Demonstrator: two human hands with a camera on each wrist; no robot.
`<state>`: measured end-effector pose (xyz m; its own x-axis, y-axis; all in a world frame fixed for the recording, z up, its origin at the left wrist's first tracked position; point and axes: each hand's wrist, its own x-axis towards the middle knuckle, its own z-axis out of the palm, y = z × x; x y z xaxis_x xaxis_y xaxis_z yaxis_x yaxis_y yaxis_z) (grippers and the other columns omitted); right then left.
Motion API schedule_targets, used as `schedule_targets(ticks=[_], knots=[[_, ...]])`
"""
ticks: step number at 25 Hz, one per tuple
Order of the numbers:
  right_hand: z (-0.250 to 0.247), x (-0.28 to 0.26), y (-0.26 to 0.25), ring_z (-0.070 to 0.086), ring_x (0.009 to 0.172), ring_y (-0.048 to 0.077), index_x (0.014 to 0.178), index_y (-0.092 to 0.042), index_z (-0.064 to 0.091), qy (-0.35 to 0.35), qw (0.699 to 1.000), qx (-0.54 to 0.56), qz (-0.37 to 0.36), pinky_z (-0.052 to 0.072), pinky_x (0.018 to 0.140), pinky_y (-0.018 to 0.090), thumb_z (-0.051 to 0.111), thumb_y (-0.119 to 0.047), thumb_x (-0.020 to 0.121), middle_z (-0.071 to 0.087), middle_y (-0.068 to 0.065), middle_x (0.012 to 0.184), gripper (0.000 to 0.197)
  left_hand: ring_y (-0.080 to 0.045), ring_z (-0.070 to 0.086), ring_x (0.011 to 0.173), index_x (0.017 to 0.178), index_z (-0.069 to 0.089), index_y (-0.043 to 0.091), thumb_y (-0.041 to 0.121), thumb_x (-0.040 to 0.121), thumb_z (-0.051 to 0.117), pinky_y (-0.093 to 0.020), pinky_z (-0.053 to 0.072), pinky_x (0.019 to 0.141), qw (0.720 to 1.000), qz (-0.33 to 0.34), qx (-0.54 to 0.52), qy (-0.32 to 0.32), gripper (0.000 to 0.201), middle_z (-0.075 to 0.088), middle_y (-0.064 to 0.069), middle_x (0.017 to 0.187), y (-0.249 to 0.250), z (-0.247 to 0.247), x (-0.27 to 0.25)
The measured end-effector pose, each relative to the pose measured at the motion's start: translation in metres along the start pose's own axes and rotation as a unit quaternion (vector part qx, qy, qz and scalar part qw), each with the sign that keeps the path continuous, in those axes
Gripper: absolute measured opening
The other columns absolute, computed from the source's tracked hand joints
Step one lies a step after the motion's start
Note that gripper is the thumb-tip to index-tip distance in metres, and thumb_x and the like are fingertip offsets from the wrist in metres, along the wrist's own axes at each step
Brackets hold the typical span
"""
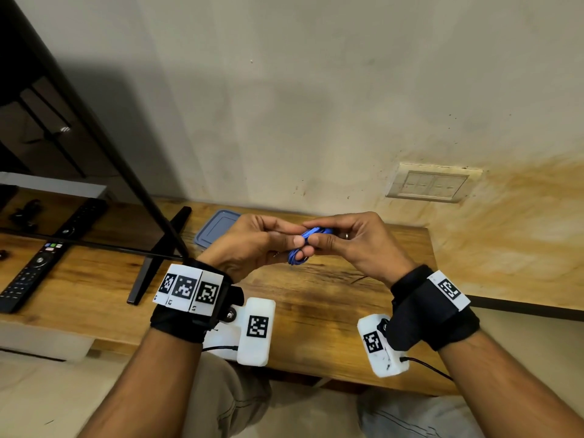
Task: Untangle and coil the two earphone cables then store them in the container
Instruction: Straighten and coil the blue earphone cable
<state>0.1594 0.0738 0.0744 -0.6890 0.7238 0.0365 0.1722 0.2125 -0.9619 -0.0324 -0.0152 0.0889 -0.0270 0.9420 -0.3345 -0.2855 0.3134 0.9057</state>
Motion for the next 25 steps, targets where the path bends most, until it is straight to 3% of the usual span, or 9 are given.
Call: schedule_targets(ticks=[4, 7, 10, 15, 19, 23, 25], knots=[[0.001, 0.001, 0.003, 0.074, 0.094, 0.025, 0.104, -0.014, 0.078, 0.031, 0.999, 0.039, 0.007, 0.06, 0.085, 0.043, 0.078, -0.015, 0.081, 0.078, 0.01, 0.098, 0.023, -0.024, 0.074, 0.078, 0.105, 0.07, -0.009, -0.003, 0.075, 0.071, -0.028, 0.06, 0.075, 1.0, 0.017, -0.006, 0.017, 0.031, 0.074, -0.024, 0.09, -0.003, 0.005, 0.003], [0.002, 0.002, 0.0, 0.076, 0.086, 0.021, 0.099, -0.009, 0.078, 0.066, 0.996, 0.054, 0.015, 0.061, 0.077, 0.029, 0.077, -0.009, 0.082, 0.077, 0.01, 0.093, 0.017, -0.021, 0.074, 0.076, 0.098, 0.074, -0.003, -0.003, 0.077, 0.071, -0.026, 0.059, 0.074, 0.995, 0.078, 0.014, 0.054, 0.022, 0.076, -0.018, 0.087, -0.007, 0.009, 0.008], [0.006, 0.003, -0.001, 0.077, 0.082, 0.019, 0.096, -0.008, 0.078, 0.102, 0.99, 0.092, 0.04, 0.062, 0.075, 0.027, 0.076, -0.007, 0.082, 0.077, 0.009, 0.091, 0.014, -0.015, 0.074, 0.089, 0.101, 0.076, 0.008, 0.006, 0.083, 0.073, -0.029, 0.057, 0.082, 0.96, 0.178, 0.181, 0.115, 0.019, 0.078, -0.007, 0.095, -0.011, 0.014, 0.013], [0.011, 0.006, 0.002, 0.076, 0.084, 0.025, 0.102, -0.002, 0.075, 0.141, 0.971, 0.169, 0.096, 0.061, 0.082, 0.037, 0.075, -0.005, 0.083, 0.076, 0.016, 0.096, 0.019, -0.004, 0.069, 0.102, 0.119, 0.071, 0.018, 0.02, 0.086, 0.073, -0.033, 0.056, 0.094, 0.911, 0.214, 0.337, 0.106, 0.033, 0.074, 0.004, 0.111, -0.012, 0.018, 0.014], [0.013, 0.008, 0.002, 0.077, 0.083, 0.024, 0.105, 0.001, 0.074, 0.166, 0.961, 0.179, 0.126, 0.062, 0.081, 0.035, 0.075, -0.007, 0.084, 0.076, 0.016, 0.096, 0.023, -0.005, 0.067, 0.1, 0.126, 0.065, 0.022, 0.022, 0.084, 0.075, -0.032, 0.056, 0.089, 0.829, 0.26, 0.488, 0.08, 0.043, 0.073, 0.006, 0.112, -0.013, 0.024, 0.011], [0.015, 0.004, -0.004, 0.076, 0.079, 0.024, 0.101, 0.002, 0.075, 0.172, 0.948, 0.217, 0.159, 0.063, 0.075, 0.029, 0.074, -0.005, 0.084, 0.076, 0.016, 0.09, 0.018, -0.023, 0.066, 0.097, 0.119, 0.065, 0.02, 0.02, 0.087, 0.069, -0.044, 0.055, 0.078, 0.736, 0.25, 0.619, 0.108, 0.033, 0.072, 0.0, 0.108, -0.01, 0.036, 0.01], [0.014, 0.002, -0.006, 0.076, 0.081, 0.026, 0.101, 0.005, 0.074, 0.172, 0.94, 0.234, 0.178, 0.063, 0.076, 0.03, 0.075, -0.004, 0.083, 0.076, 0.02, 0.092, 0.019, -0.027, 0.067, 0.095, 0.118, 0.064, 0.019, 0.02, 0.088, 0.067, -0.045, 0.055, 0.075, 0.708, 0.238, 0.654, 0.117, 0.03, 0.073, -0.002, 0.106, -0.012, 0.04, 0.011]])
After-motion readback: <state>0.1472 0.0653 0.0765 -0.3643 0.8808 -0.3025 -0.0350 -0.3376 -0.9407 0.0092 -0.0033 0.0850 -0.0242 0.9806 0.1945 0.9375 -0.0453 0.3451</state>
